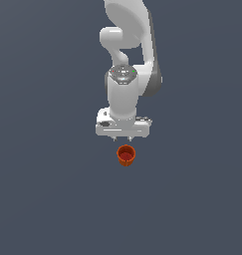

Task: Pick up the object and move it to a goal position.

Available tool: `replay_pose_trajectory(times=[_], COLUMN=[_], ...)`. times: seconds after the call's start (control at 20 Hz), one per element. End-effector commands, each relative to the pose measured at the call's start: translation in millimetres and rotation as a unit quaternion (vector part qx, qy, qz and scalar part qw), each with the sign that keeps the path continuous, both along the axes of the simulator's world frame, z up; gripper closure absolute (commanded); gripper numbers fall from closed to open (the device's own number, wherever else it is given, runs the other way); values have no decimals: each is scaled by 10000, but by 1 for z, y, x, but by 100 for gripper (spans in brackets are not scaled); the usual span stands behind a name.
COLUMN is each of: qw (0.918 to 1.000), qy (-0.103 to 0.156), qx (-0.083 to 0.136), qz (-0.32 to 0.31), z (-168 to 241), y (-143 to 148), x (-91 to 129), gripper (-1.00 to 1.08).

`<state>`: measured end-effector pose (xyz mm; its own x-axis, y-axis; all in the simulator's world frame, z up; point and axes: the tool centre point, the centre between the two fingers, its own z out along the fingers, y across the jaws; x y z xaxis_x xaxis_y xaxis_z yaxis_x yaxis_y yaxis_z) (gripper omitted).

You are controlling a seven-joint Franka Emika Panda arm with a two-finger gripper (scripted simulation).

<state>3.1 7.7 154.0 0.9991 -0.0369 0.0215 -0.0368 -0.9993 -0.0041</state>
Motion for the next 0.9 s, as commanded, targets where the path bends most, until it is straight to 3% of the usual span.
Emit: replay_pose_trajectory(times=[0.0,0.4,0.85], qw=[9999,9961,9818], qy=[-34,-231,-554], qx=[-30,-159,-273], qz=[-140,-840,-1797], z=[-3,-17,-34], y=[0,-1,-1], x=[0,-2,-5], gripper=[-20,-20,-20])
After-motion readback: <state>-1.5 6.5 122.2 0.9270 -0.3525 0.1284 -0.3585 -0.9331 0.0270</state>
